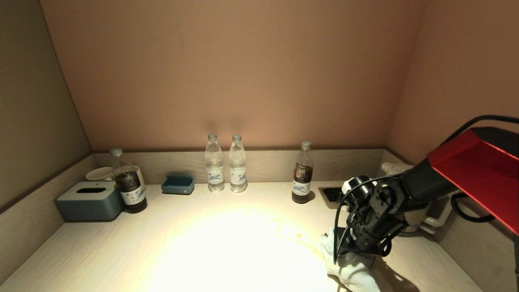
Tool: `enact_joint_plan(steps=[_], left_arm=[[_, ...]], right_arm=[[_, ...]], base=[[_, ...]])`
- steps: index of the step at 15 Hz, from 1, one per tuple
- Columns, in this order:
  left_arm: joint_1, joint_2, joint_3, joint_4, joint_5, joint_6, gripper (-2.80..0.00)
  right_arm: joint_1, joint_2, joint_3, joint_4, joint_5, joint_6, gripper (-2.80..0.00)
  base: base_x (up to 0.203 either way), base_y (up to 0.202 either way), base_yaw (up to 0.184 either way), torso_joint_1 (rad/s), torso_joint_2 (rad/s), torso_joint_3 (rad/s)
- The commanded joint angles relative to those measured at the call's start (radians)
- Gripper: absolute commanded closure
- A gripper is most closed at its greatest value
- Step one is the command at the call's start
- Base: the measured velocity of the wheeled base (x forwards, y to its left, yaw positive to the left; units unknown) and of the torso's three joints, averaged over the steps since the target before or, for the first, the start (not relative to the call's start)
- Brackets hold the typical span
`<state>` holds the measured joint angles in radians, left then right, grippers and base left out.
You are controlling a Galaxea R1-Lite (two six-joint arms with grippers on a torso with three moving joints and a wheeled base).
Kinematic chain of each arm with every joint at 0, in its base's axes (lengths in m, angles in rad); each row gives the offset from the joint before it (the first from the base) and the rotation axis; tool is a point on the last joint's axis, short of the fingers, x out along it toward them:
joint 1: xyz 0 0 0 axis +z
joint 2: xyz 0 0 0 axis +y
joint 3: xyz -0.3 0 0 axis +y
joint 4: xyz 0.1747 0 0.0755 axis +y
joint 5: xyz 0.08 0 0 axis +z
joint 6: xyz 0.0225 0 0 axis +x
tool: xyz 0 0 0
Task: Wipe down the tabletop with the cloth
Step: Sweep the stains on the table
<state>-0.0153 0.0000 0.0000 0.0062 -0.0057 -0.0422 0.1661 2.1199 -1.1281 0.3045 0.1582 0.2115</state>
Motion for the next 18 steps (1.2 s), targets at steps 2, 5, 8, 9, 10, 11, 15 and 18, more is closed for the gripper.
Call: enact_joint_plan(steps=[2,5,8,9,10,11,15,18], left_arm=[[0.0,0.0,0.0,0.0,0.0,-0.001,0.0],[0.0,0.0,0.0,0.0,0.0,-0.001,0.0],[0.0,0.0,0.0,0.0,0.0,-0.001,0.0],[0.0,0.0,0.0,0.0,0.0,-0.001,0.0],[0.0,0.0,0.0,0.0,0.0,-0.001,0.0],[0.0,0.0,0.0,0.0,0.0,-0.001,0.0],[0.0,0.0,0.0,0.0,0.0,-0.001,0.0],[0.0,0.0,0.0,0.0,0.0,-0.001,0.0]], right_arm=[[0.077,-0.012,-0.002,0.001,-0.021,0.003,0.0],[0.121,-0.016,-0.013,-0.002,-0.028,0.003,0.0],[0.153,-0.004,-0.044,0.0,-0.028,-0.004,0.0],[0.159,0.006,-0.056,-0.001,-0.028,-0.007,0.0],[0.159,0.006,-0.056,-0.001,-0.028,-0.007,0.0],[0.159,0.006,-0.056,-0.001,-0.028,-0.007,0.0],[0.177,0.128,-0.222,0.01,-0.024,-0.004,0.0],[0.186,0.133,-0.273,0.055,-0.022,-0.004,0.0]], base=[[0.0,0.0,0.0,0.0,0.0,0.0],[0.0,0.0,0.0,0.0,0.0,0.0],[0.0,0.0,0.0,0.0,0.0,0.0],[0.0,0.0,0.0,0.0,0.0,0.0],[0.0,0.0,0.0,0.0,0.0,0.0],[0.0,0.0,0.0,0.0,0.0,0.0],[0.0,0.0,0.0,0.0,0.0,0.0],[0.0,0.0,0.0,0.0,0.0,0.0]])
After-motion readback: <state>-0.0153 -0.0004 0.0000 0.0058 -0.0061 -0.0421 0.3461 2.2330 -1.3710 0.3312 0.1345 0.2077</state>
